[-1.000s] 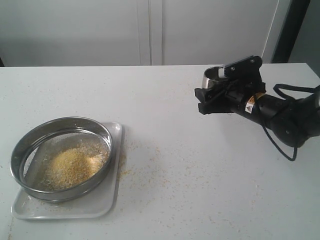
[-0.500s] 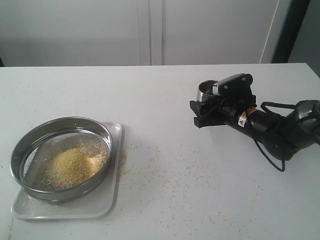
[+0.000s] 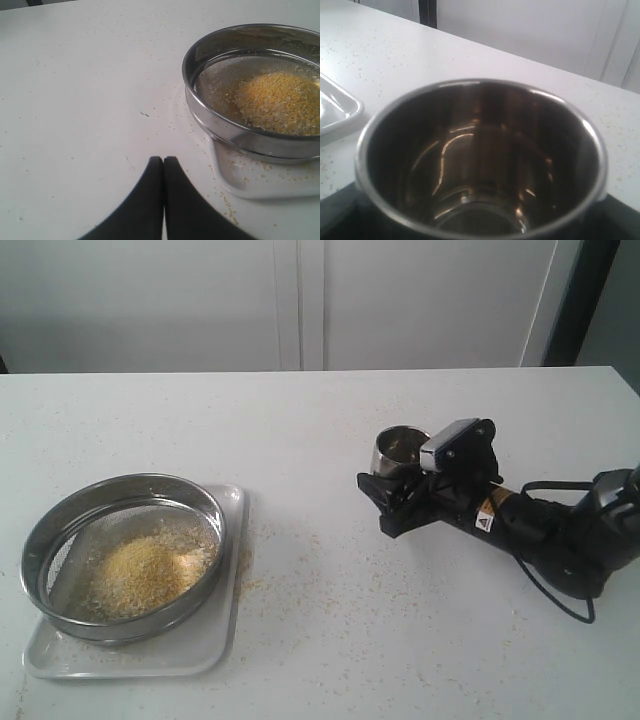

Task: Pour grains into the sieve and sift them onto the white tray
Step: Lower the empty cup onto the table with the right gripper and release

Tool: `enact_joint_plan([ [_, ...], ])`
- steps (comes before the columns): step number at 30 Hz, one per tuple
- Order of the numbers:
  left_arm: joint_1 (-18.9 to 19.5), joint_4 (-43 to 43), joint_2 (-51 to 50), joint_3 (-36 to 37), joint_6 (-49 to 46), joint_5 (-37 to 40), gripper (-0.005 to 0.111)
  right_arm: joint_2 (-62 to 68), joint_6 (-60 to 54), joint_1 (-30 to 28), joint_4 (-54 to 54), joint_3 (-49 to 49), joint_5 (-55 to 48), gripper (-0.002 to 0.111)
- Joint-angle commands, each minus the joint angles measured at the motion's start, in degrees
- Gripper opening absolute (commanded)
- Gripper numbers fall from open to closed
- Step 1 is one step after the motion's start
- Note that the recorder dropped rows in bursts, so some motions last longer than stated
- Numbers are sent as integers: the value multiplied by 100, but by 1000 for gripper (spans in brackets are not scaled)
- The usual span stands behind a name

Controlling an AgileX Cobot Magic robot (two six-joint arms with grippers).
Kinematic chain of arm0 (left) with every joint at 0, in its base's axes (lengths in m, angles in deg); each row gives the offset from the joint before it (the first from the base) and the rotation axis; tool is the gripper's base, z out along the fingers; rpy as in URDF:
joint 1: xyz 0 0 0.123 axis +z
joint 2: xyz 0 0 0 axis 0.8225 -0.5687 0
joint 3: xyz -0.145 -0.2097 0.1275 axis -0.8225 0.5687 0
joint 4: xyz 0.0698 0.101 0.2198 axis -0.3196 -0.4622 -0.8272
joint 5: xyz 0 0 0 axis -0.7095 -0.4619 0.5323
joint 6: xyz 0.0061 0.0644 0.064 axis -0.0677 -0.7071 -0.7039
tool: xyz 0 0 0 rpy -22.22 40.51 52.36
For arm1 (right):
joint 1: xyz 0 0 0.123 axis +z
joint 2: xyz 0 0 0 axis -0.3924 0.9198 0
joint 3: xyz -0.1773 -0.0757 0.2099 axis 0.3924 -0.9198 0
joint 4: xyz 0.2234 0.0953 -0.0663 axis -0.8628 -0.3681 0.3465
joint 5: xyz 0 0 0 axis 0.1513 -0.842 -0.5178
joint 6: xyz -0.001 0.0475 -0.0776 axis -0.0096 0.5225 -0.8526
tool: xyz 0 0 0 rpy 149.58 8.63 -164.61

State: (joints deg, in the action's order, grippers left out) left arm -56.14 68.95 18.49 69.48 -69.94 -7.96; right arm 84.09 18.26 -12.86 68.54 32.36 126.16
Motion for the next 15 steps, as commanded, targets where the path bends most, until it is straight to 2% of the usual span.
enact_joint_plan([
  [1, 12, 44, 28, 11, 25, -12, 0, -29, -15, -67, 50, -332, 249, 0],
  [9, 12, 44, 28, 11, 25, -12, 0, -29, -216, -67, 449, -551, 515, 0],
  [15, 12, 44, 28, 11, 25, -12, 0, -29, -492, -67, 358, -575, -19, 0],
])
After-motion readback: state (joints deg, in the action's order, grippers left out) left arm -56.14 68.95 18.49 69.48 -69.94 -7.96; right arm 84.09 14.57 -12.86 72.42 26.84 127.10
